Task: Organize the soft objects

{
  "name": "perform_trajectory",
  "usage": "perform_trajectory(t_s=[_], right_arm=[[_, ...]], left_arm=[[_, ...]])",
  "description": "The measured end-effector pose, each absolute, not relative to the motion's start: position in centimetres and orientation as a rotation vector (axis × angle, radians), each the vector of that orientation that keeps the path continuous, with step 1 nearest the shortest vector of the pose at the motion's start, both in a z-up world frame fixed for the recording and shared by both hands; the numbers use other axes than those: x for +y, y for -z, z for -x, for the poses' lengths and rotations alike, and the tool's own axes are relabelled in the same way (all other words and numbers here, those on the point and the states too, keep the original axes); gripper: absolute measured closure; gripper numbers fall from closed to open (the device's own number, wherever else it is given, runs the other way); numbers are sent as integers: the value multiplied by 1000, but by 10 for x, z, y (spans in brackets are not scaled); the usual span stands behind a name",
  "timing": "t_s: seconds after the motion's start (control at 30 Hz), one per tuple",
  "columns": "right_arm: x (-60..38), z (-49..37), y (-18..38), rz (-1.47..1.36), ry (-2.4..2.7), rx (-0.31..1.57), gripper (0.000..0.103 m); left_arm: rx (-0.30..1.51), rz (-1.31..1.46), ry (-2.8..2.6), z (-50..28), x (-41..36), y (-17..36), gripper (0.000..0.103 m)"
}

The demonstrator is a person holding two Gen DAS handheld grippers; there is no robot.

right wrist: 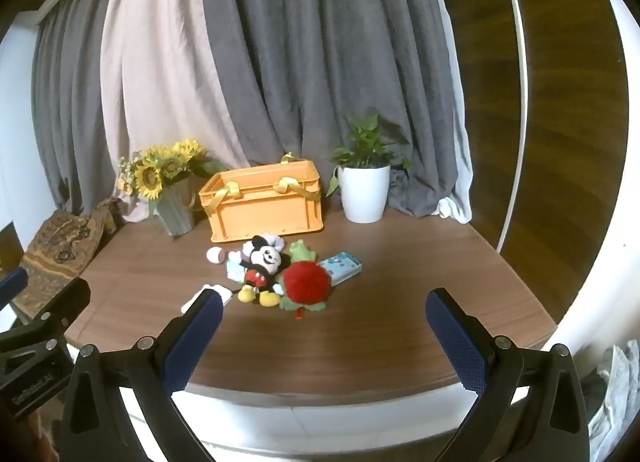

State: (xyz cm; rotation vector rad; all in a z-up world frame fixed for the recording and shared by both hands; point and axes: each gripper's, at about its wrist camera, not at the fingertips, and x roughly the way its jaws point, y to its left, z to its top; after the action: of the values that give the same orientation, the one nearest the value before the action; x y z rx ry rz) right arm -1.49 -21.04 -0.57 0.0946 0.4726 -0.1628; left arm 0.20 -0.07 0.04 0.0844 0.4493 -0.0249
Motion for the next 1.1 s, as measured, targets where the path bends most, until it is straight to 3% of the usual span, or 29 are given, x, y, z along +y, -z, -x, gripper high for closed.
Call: perform_trajectory(t_s=[1.1], right_arm=[[-207,14,6,-86,176,475,0]], left_arm=[[422,-80,19,-8,6,-14,0]])
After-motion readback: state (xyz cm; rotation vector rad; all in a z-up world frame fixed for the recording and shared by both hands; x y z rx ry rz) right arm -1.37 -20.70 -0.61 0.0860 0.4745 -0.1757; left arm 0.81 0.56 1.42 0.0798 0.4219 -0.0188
